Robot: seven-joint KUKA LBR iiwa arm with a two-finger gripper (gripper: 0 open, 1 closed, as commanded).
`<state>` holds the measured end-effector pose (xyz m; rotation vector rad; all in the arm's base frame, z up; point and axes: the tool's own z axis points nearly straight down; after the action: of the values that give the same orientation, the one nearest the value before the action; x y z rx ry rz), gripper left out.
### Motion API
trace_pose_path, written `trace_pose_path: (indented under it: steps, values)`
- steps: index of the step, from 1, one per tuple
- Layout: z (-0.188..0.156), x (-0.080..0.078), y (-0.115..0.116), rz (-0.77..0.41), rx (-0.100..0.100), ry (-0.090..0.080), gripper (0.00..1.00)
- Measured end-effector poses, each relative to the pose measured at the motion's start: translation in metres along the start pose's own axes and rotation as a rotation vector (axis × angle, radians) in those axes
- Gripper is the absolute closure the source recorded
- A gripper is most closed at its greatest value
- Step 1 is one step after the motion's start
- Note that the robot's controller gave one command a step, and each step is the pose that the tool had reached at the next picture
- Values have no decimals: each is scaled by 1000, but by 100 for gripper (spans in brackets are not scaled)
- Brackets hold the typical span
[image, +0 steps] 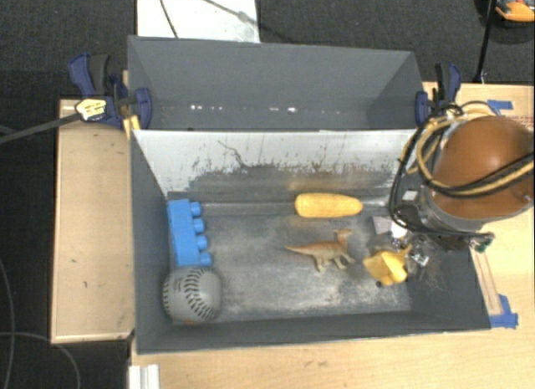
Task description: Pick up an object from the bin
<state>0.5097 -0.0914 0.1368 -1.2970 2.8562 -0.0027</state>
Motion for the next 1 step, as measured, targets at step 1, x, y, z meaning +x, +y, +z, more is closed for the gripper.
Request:
trace_pose_path:
  steps: [1]
  values:
    - [-11, 1, 1, 1, -7, 4, 100]
